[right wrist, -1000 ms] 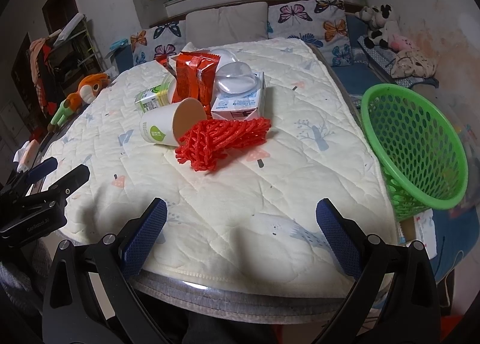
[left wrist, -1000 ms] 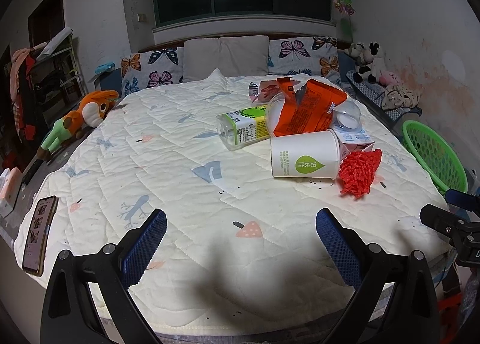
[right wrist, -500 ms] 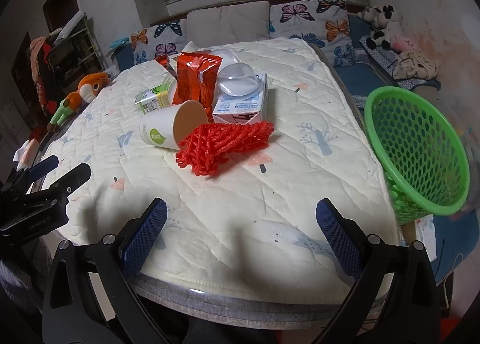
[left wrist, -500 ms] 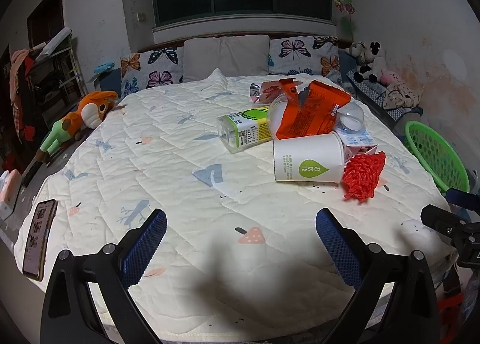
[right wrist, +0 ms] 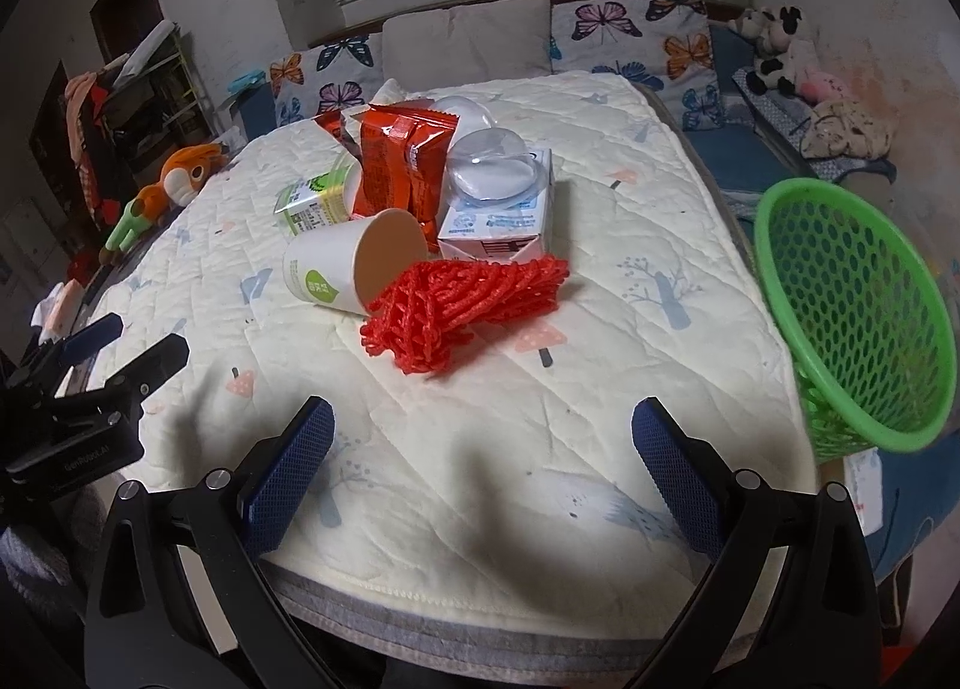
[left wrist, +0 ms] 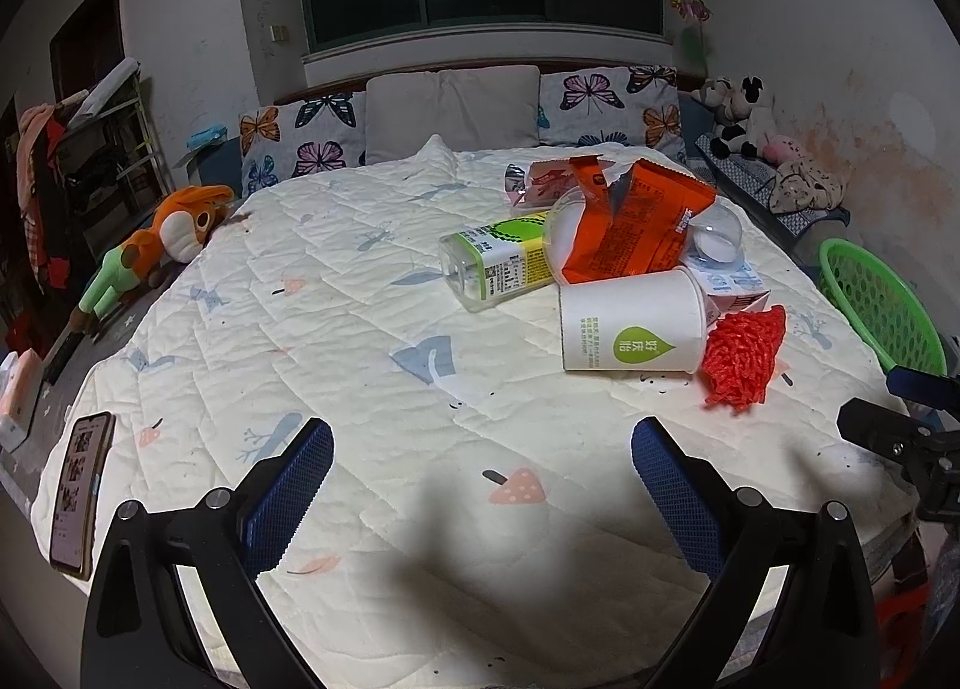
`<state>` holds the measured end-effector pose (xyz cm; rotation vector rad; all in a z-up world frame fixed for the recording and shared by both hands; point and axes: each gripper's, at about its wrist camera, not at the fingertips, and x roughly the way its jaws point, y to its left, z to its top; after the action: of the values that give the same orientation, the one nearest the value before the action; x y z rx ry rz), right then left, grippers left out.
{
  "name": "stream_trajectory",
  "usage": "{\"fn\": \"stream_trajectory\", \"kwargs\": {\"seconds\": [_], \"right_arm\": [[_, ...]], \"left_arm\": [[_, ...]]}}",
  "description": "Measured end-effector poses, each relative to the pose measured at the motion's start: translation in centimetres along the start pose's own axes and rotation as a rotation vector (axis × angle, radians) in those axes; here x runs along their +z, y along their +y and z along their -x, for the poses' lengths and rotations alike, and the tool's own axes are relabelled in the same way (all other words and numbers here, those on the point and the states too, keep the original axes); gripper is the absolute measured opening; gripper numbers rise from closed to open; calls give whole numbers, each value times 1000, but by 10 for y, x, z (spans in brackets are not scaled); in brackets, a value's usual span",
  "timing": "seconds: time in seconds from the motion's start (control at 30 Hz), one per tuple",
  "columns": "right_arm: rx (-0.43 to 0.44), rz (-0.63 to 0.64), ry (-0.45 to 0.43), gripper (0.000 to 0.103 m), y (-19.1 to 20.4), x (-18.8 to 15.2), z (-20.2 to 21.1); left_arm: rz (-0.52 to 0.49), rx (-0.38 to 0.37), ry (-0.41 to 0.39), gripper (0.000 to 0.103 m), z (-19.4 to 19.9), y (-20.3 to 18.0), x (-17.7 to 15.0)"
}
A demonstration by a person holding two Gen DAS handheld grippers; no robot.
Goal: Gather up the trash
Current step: 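Grasp the red mesh fruit net with the right gripper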
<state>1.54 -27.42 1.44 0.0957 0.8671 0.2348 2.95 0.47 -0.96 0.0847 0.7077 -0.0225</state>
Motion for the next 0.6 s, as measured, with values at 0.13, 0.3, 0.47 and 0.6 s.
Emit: {"fn": "stream_trajectory", "kwargs": {"seconds": [0.13,0.3,0.47,0.6], "right_arm": [[27,-27,19,99,-2,6,-7],[79,-88,45,97,-7,16,-17],[145,-163,72,93,-13,29,-28],[187,-211,97,88,-14,40,-38]], "left_arm": [[-3,0,2,97,1,2,1],[-16,-1,4,97,-2,5,5],[-33,-3,6,97,-7,6,7],[-55,-12,3,96,-10,5,10]]}}
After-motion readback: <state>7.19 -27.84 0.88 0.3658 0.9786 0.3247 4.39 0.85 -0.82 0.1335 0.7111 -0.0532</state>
